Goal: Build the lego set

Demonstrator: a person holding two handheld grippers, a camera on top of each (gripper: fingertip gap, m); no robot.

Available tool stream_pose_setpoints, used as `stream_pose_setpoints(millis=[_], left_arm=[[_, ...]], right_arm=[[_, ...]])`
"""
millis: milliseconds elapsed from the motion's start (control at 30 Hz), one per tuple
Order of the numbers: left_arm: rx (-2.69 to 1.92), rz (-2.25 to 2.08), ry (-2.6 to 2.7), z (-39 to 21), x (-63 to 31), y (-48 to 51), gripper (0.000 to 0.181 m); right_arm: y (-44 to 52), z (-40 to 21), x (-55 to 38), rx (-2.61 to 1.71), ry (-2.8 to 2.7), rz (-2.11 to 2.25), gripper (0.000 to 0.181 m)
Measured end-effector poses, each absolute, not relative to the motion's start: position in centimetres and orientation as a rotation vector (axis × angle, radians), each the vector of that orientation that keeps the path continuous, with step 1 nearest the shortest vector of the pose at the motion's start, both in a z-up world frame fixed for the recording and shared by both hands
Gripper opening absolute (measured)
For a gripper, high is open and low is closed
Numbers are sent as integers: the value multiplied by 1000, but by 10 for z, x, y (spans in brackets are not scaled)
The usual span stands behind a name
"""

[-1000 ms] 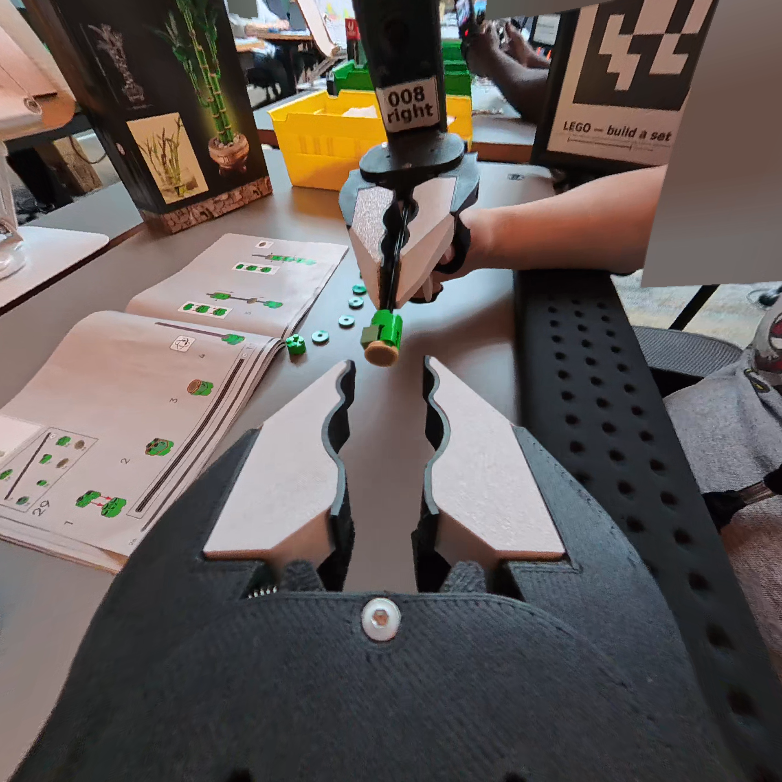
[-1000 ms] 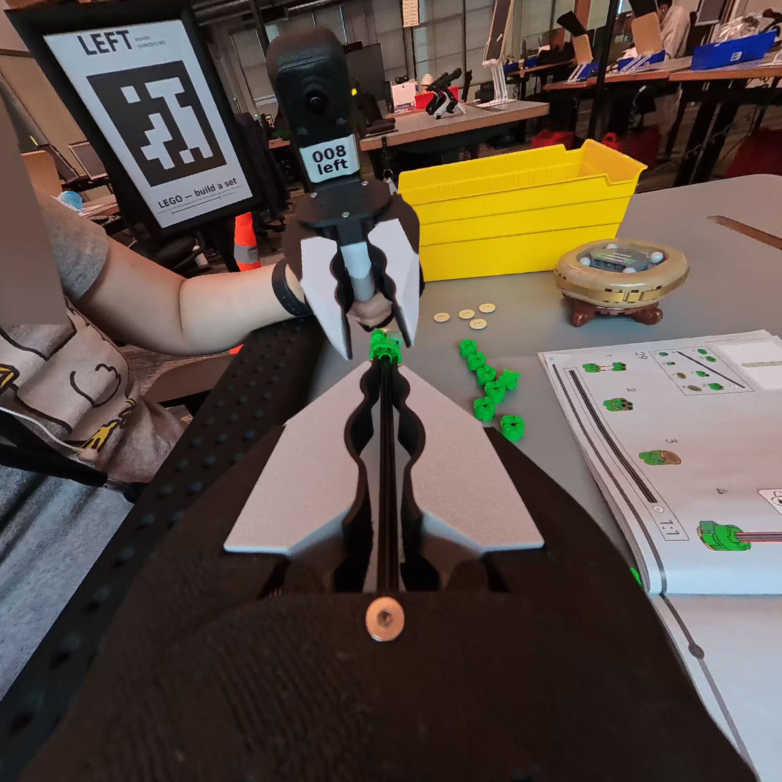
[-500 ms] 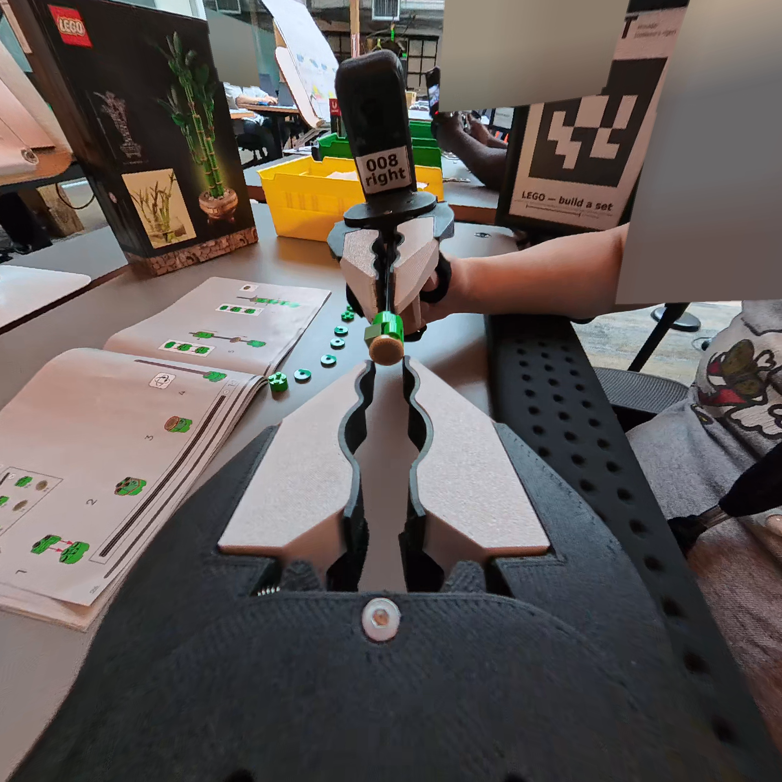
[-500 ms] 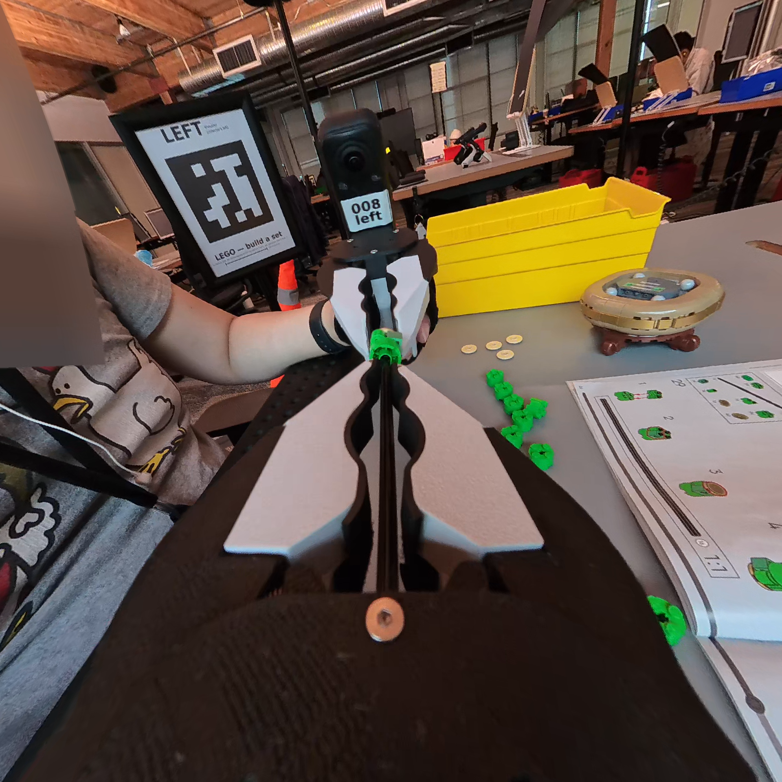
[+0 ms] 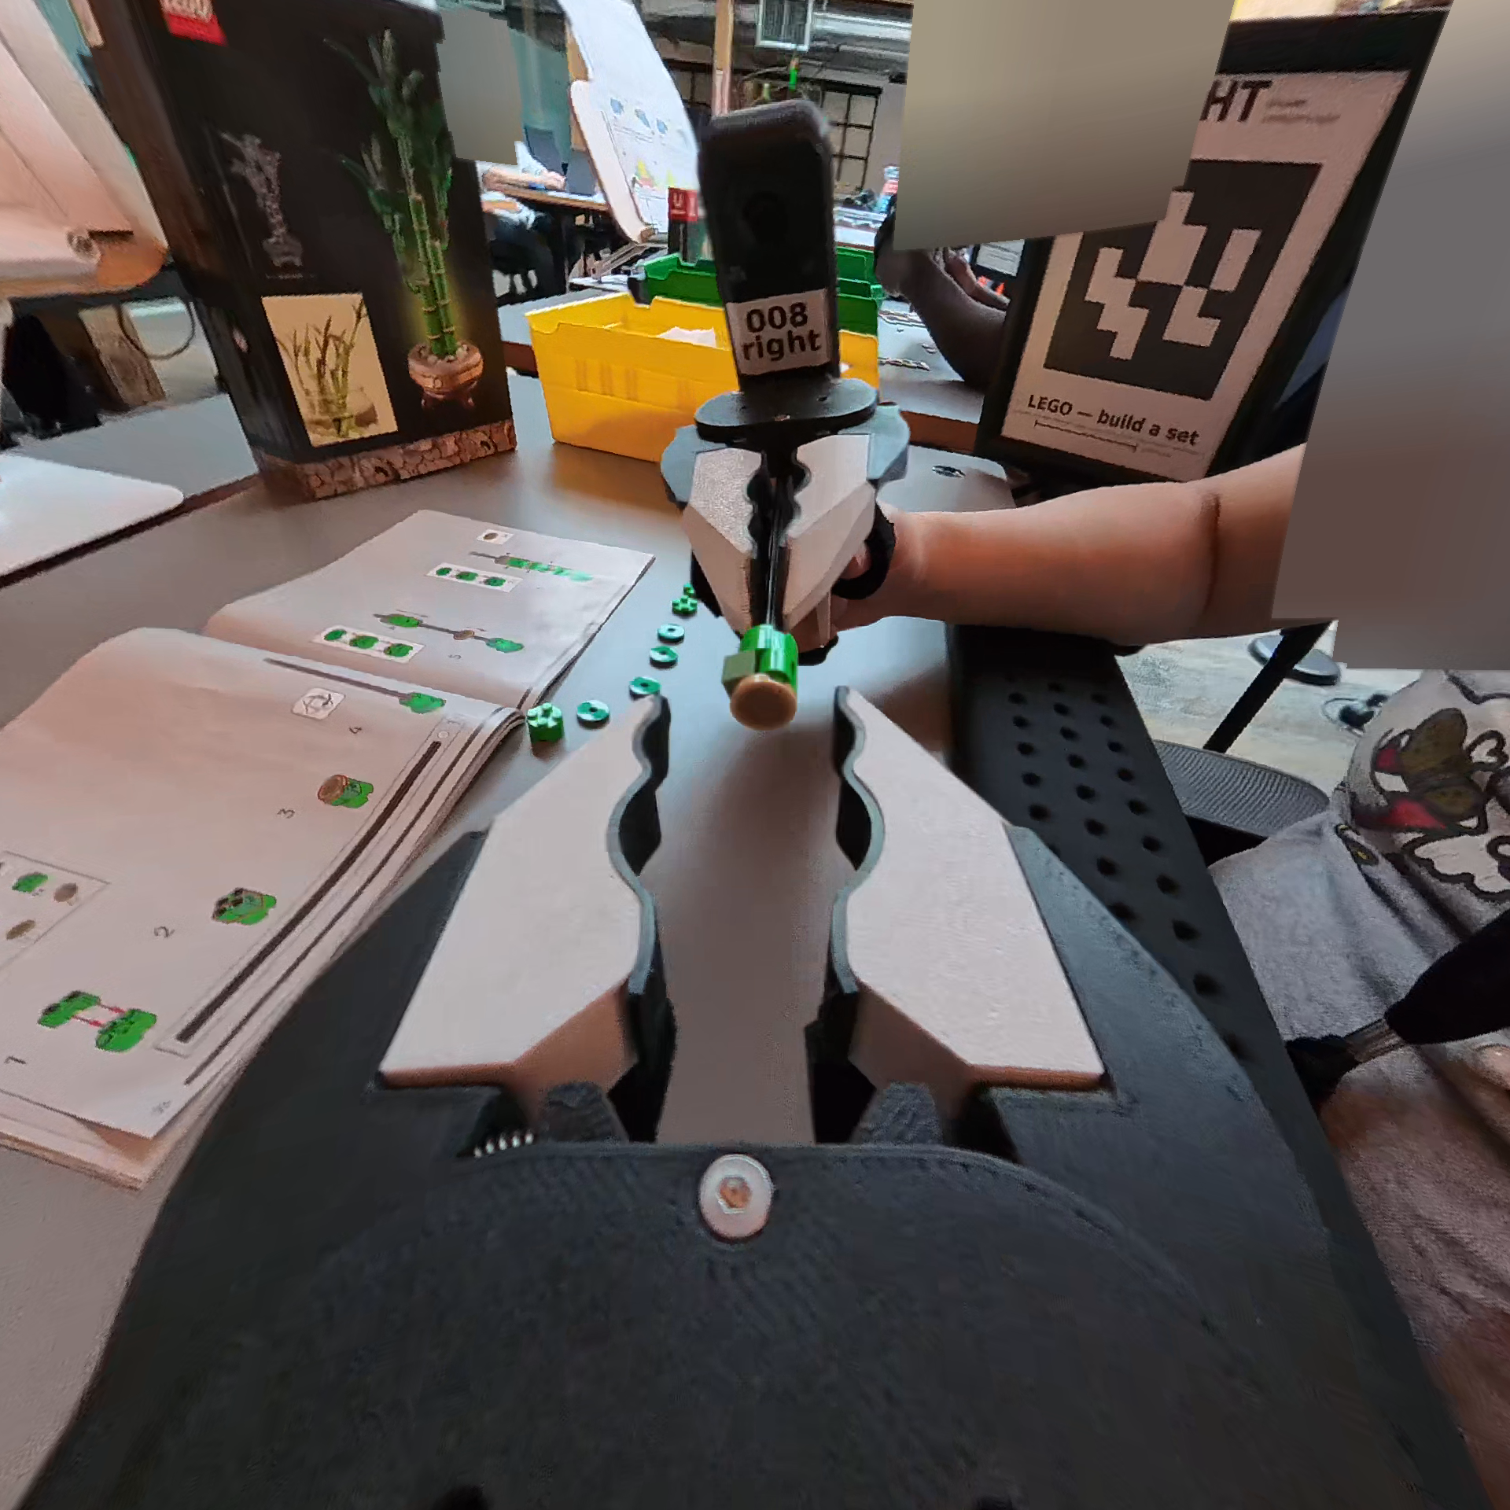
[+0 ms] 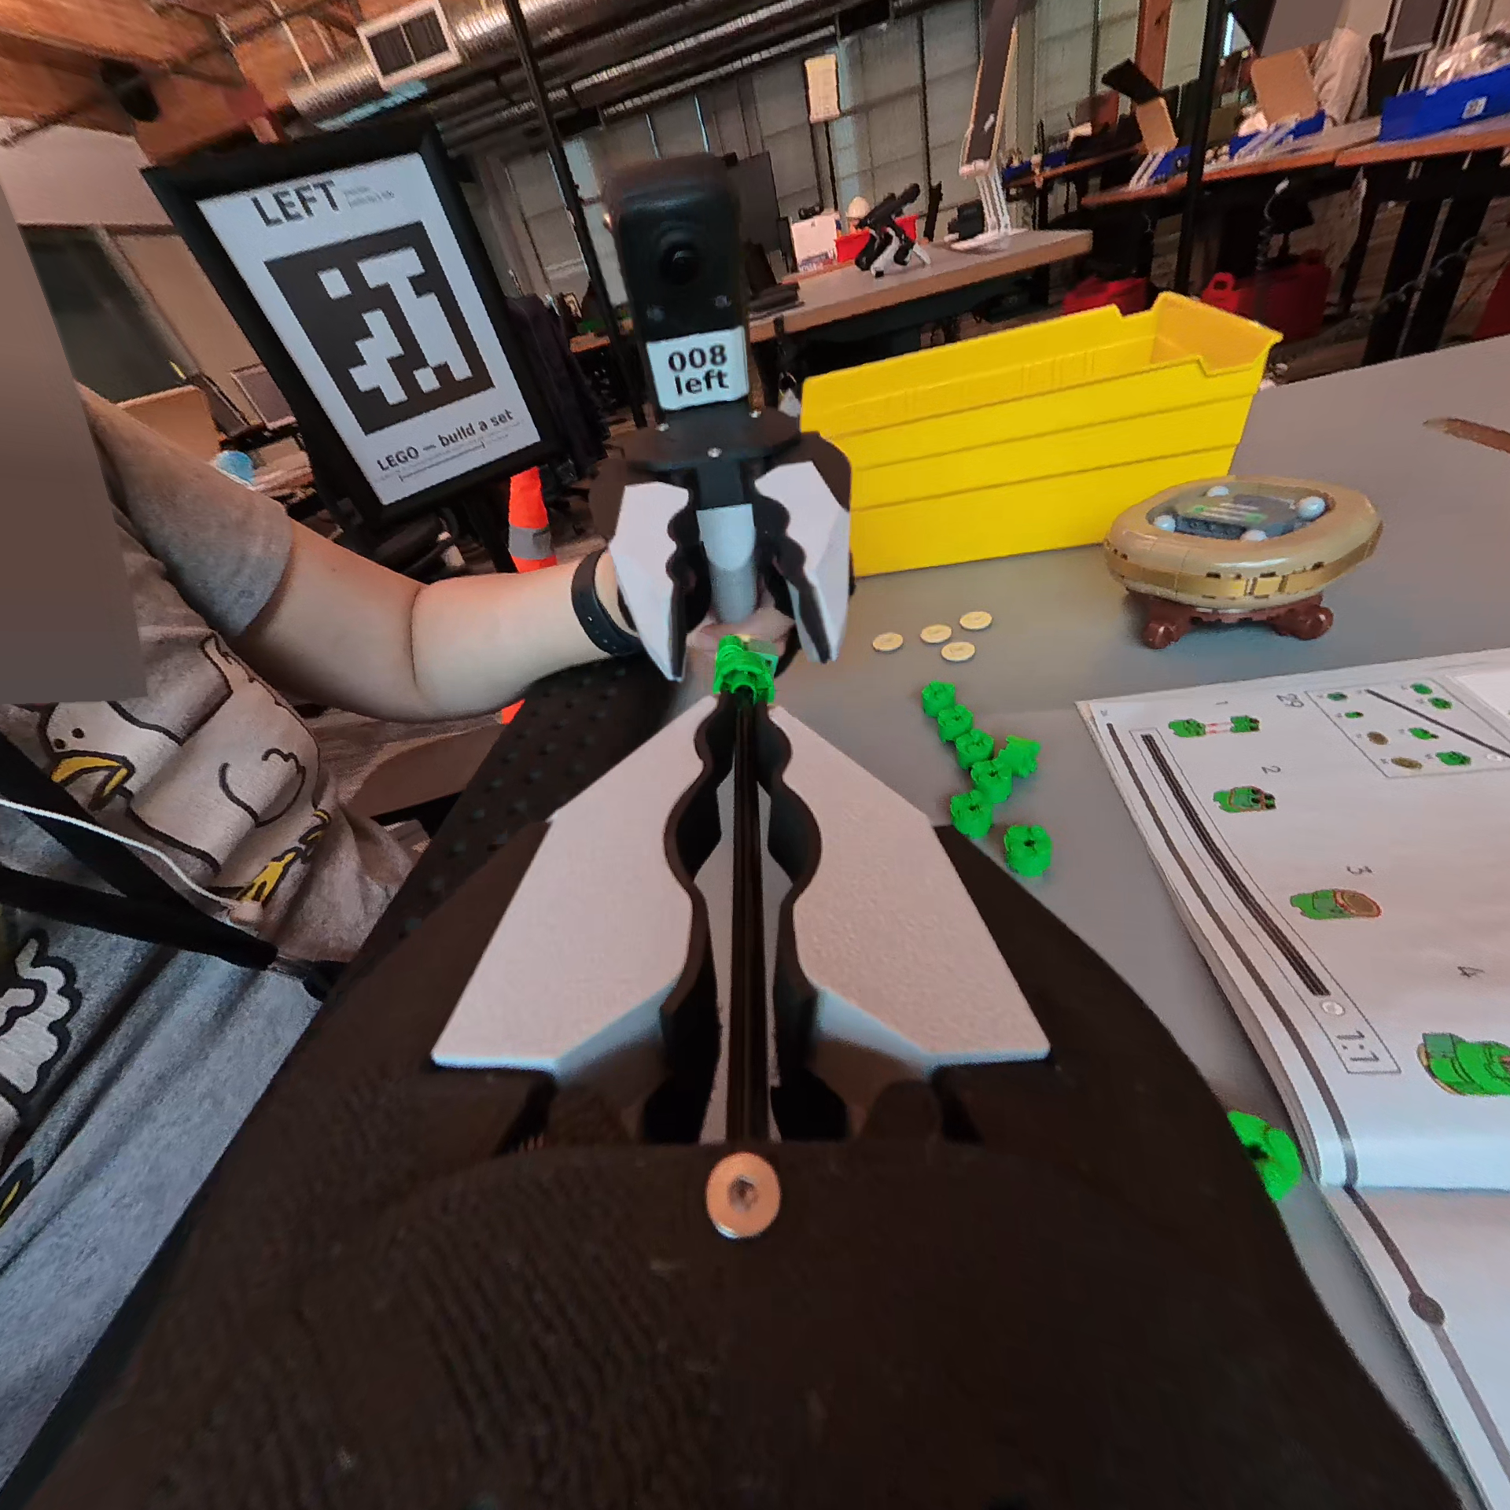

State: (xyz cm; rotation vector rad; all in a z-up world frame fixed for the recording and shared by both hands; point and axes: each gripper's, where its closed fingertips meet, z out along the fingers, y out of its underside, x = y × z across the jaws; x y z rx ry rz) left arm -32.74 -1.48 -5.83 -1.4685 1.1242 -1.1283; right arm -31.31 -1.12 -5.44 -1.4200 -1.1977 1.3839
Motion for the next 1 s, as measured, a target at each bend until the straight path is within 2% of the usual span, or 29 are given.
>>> stream_pose_setpoints(millis=[133,333,400,533,633,733,800,900,1000], left_arm=[[-1474,-1101,1143,-62,-326,-14,33],[-1521,-987,1255,-83,-317,-17,35],[-1533,-954,1299,-90,-316,-18,22],[-1532,-865,1330,-94,-316,-16,17],[-1497,-874,1238,-78,-319,-10,17],[-1480,-941,1105,-58,-321,-5,16],[-1477,-979,1024,-48,-321,-1,16],[-1483,-1065,965,-41,-317,-3,16],[-1492,-1091,965,-42,-314,-4,16]], right_arm=[[-11,-62,-316,-1455,-1224,1350,3],[-12,-74,-319,-1515,-1273,1311,3],[-15,-79,-320,-1527,-1303,1304,3],[-14,-77,-321,-1516,-1284,1317,3],[-6,-50,-319,-1420,-1120,1388,23],[5,-28,-313,-1335,-963,1404,30],[9,-15,-308,-1288,-868,1433,28],[8,-5,-304,-1250,-822,1491,10],[8,-4,-302,-1247,-814,1498,7]])
